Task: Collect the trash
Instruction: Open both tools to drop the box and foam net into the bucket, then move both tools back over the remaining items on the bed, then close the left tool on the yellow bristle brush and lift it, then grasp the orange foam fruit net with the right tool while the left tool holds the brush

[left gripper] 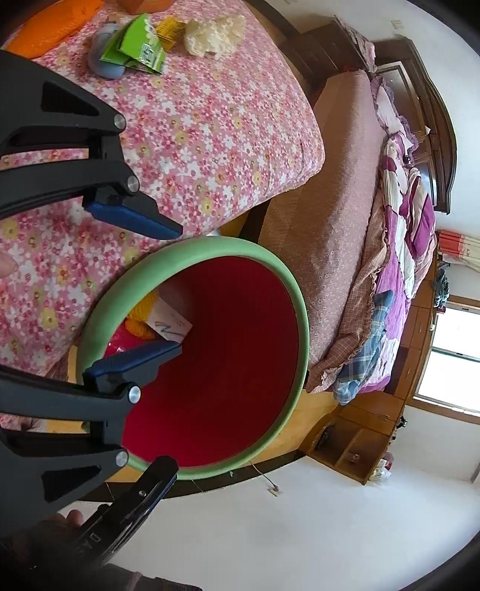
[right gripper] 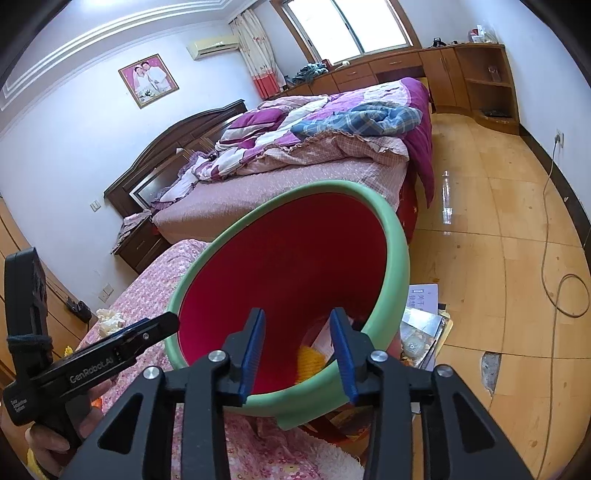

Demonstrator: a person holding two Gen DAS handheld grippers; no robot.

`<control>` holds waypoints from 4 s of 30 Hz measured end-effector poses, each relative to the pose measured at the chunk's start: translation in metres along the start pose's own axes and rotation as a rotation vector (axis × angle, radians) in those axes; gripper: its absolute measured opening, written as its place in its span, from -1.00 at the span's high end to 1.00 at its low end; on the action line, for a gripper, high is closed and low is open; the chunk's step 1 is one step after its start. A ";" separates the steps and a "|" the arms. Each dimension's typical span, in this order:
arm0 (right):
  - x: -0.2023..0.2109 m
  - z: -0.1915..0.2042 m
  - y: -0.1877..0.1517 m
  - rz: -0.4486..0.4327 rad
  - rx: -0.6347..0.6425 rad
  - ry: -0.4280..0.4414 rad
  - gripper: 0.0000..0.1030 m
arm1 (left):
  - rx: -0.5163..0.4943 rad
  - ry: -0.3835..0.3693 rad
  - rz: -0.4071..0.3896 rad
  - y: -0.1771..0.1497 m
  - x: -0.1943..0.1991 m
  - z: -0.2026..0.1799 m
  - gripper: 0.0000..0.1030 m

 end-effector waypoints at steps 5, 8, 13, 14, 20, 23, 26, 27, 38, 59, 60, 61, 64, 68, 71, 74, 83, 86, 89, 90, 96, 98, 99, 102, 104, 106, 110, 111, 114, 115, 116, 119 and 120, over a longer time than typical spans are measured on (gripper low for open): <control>0.008 0.003 0.001 -0.012 0.003 0.007 0.19 | 0.027 -0.006 -0.006 -0.005 0.015 0.002 -0.11; 0.014 0.008 0.001 -0.020 0.007 0.016 0.15 | 0.038 -0.003 -0.016 -0.007 0.027 0.004 -0.11; 0.025 0.018 -0.001 -0.022 0.015 0.035 0.13 | 0.047 0.010 -0.030 -0.014 0.049 0.009 -0.11; 0.027 0.022 -0.002 -0.022 0.019 0.042 0.13 | 0.049 0.013 -0.034 -0.015 0.053 0.010 -0.11; 0.037 0.041 -0.008 -0.018 0.045 0.075 0.06 | 0.077 0.040 -0.065 -0.018 0.080 0.025 -0.11; 0.041 0.052 -0.013 -0.010 0.058 0.093 0.05 | 0.089 0.050 -0.083 -0.019 0.092 0.032 -0.11; 0.044 0.063 -0.018 -0.001 0.072 0.107 0.03 | 0.110 0.070 -0.105 -0.022 0.107 0.043 -0.11; 0.045 0.067 -0.020 0.002 0.078 0.112 0.02 | 0.118 0.075 -0.108 -0.024 0.111 0.047 -0.11; 0.045 0.111 -0.047 0.059 0.144 0.161 0.00 | 0.197 0.172 -0.153 -0.042 0.158 0.099 -0.11; 0.028 0.160 -0.083 0.153 0.225 0.184 0.00 | 0.273 0.510 -0.117 -0.074 0.189 0.242 -0.11; 0.027 0.161 -0.085 0.158 0.229 0.183 0.00 | 0.272 0.517 -0.115 -0.074 0.188 0.245 -0.11; 0.025 0.162 -0.087 0.165 0.233 0.184 0.00 | 0.271 0.528 -0.111 -0.074 0.186 0.250 -0.11; 0.021 0.165 -0.092 0.179 0.243 0.182 0.00 | 0.291 0.541 -0.106 -0.076 0.184 0.262 -0.11; 0.016 0.169 -0.097 0.196 0.251 0.186 0.00 | 0.337 0.542 -0.125 -0.080 0.186 0.277 -0.11; 0.015 0.171 -0.097 0.196 0.254 0.187 0.00 | 0.376 0.498 -0.113 -0.085 0.180 0.287 0.02; 0.013 0.174 -0.098 0.197 0.263 0.187 0.00 | 0.387 0.452 -0.124 -0.086 0.180 0.286 0.41; 0.019 0.198 -0.107 0.214 0.309 0.233 0.00 | 0.383 0.387 -0.237 -0.086 0.215 0.267 0.77; 0.023 0.212 -0.113 0.220 0.338 0.253 0.00 | 0.407 0.359 -0.267 -0.092 0.230 0.260 0.77; 0.028 0.228 -0.119 0.230 0.370 0.280 0.00 | 0.426 0.332 -0.300 -0.097 0.245 0.254 0.77; 0.030 0.233 -0.121 0.231 0.379 0.287 0.00 | 0.431 0.323 -0.311 -0.099 0.249 0.252 0.77; 0.031 0.268 -0.140 0.264 0.434 0.333 0.00 | 0.454 0.302 -0.340 -0.118 0.270 0.244 0.77; 0.030 0.280 -0.149 0.280 0.457 0.342 0.00 | 0.468 0.303 -0.347 -0.124 0.274 0.244 0.77; 0.029 0.286 -0.154 0.286 0.469 0.350 0.00 | 0.479 0.300 -0.351 -0.128 0.276 0.245 0.77; 0.023 0.303 -0.168 0.313 0.494 0.362 0.00 | 0.504 0.296 -0.354 -0.135 0.278 0.249 0.77; 0.017 0.310 -0.176 0.323 0.509 0.356 0.00 | 0.515 0.291 -0.358 -0.140 0.280 0.251 0.77; 0.009 0.317 -0.183 0.337 0.522 0.345 0.00 | 0.520 0.287 -0.361 -0.142 0.281 0.252 0.77; 0.005 0.324 -0.189 0.319 0.549 0.340 0.39 | 0.519 0.281 -0.369 -0.145 0.284 0.251 0.77; 0.004 0.324 -0.191 0.328 0.549 0.347 0.43 | 0.520 0.279 -0.370 -0.145 0.284 0.250 0.77; 0.003 0.325 -0.194 0.335 0.537 0.360 0.70 | 0.516 0.272 -0.369 -0.146 0.286 0.248 0.77; 0.003 0.324 -0.195 0.345 0.526 0.375 0.77 | 0.512 0.268 -0.370 -0.145 0.285 0.246 0.77; 0.005 0.323 -0.195 0.348 0.512 0.383 0.80 | 0.510 0.266 -0.371 -0.145 0.287 0.244 0.77; 0.015 0.318 -0.186 0.319 0.480 0.413 0.83 | 0.501 0.254 -0.377 -0.143 0.287 0.238 0.77; 0.019 0.316 -0.181 0.299 0.470 0.422 0.84 | 0.497 0.251 -0.380 -0.142 0.288 0.235 0.77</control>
Point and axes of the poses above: each gripper's, at about its wrist camera, not at the fingertips, and x roughly against the way its jaws point, z to its left, y to its top, the point moved 10 cm from there along -x, roughly the way its jaws point, and after that the axes turned 13 degrees about -y, right-handed, at the moved point
